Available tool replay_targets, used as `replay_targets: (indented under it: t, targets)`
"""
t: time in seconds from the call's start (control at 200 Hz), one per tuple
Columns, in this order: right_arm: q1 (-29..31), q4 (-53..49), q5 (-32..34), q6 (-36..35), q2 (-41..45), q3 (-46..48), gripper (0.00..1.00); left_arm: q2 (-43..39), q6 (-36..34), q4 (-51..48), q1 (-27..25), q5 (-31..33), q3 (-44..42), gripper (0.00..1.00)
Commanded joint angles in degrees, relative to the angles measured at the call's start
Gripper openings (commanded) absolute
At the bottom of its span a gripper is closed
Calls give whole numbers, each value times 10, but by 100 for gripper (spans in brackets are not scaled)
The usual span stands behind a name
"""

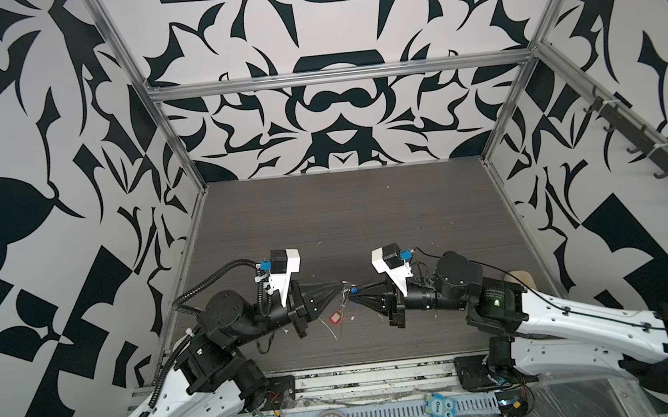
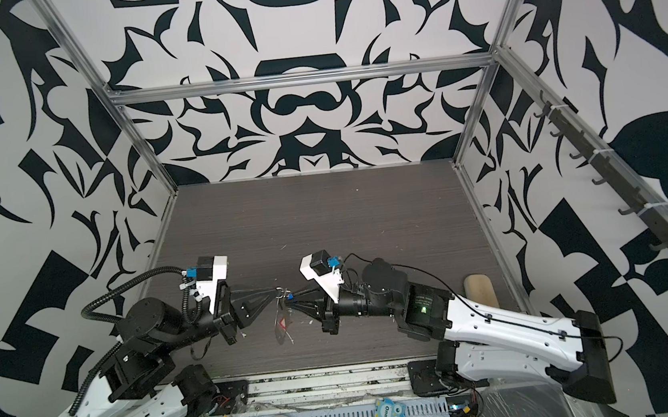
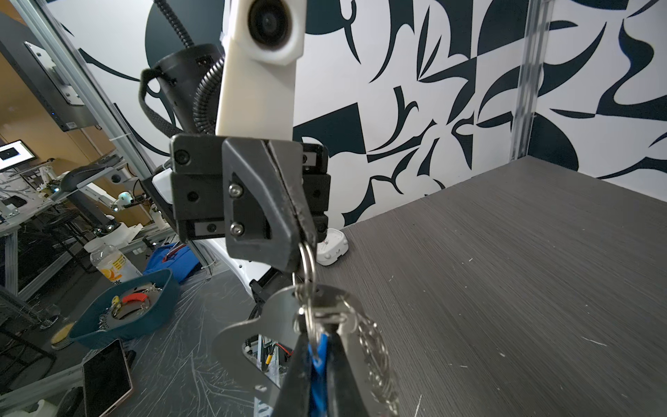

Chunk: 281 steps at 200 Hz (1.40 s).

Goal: Remove the keys from the keyring

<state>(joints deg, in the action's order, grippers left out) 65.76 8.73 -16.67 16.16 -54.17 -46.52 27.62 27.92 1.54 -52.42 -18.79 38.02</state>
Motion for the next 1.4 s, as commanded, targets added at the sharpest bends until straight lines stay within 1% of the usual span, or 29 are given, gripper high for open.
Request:
replay_targets:
  t: [0.0,0.21,0.32,0.36,0.465,0.515,0.58,0.72,0.835,0.915,1.005,1.13,1.295,1.4]
  targets:
    - [4,-17,1,5,-4,-3,0,-16,6,54,0,15,5,0]
    - [5,-20,-14,32,-22,13,0,-16,-4,39,0,-6,22,0]
    - [5,-31,-9,34,-11,12,0,-12,-15,17,0,-27,33,0]
    - [4,-40,-12,33,-3,5,5,-10,-19,8,0,-32,38,0]
    - [5,-71,-19,19,23,-22,26,-10,-22,-9,0,-30,43,0]
    - [5,-81,-23,14,38,-34,33,-11,-23,-13,0,-29,43,0]
    - [4,-86,-30,10,55,-49,39,-12,-21,-14,0,-29,41,0]
    - [4,-70,-26,7,73,-68,42,-11,-11,0,0,-41,30,0]
    - [5,-62,-14,-6,49,-89,42,-8,-3,16,0,-54,24,0]
    - [4,-45,-19,-7,25,-96,42,-5,1,21,0,-60,25,0]
    - [5,-26,-35,-2,5,-98,40,-4,2,22,0,-62,27,0]
    - [5,18,-68,12,-2,-82,37,-5,2,22,0,-63,26,0]
    - [5,68,-96,32,-7,-60,37,-5,2,24,0,-63,23,0]
    - [4,68,-94,33,-12,-60,30,-4,3,28,0,-64,23,0]
